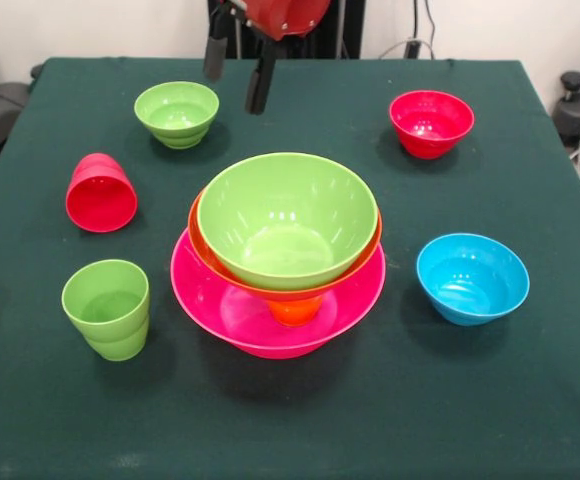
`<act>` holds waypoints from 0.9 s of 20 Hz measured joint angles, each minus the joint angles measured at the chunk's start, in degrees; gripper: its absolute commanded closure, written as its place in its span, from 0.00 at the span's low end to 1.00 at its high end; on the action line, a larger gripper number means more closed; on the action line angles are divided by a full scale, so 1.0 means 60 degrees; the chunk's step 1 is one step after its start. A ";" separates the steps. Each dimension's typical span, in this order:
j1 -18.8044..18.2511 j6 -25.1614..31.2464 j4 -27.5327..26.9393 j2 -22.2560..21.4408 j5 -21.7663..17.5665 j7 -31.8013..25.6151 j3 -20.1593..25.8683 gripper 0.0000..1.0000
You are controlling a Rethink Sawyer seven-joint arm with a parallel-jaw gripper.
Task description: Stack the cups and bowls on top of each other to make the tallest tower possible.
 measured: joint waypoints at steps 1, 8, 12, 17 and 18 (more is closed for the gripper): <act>-0.0045 0.0000 -0.0039 0.0009 -0.0042 -0.0028 0.0049 0.00; -0.0256 0.0105 -0.0658 0.0222 -0.0356 -0.0361 0.0496 0.00; -0.0340 0.0450 -0.1315 0.0495 -0.0401 -0.0605 0.0918 0.00; -0.0448 0.0917 -0.2161 0.0928 -0.0411 -0.1100 0.1424 0.00; -0.0467 0.1023 -0.2275 0.0989 -0.0411 -0.1202 0.1510 0.00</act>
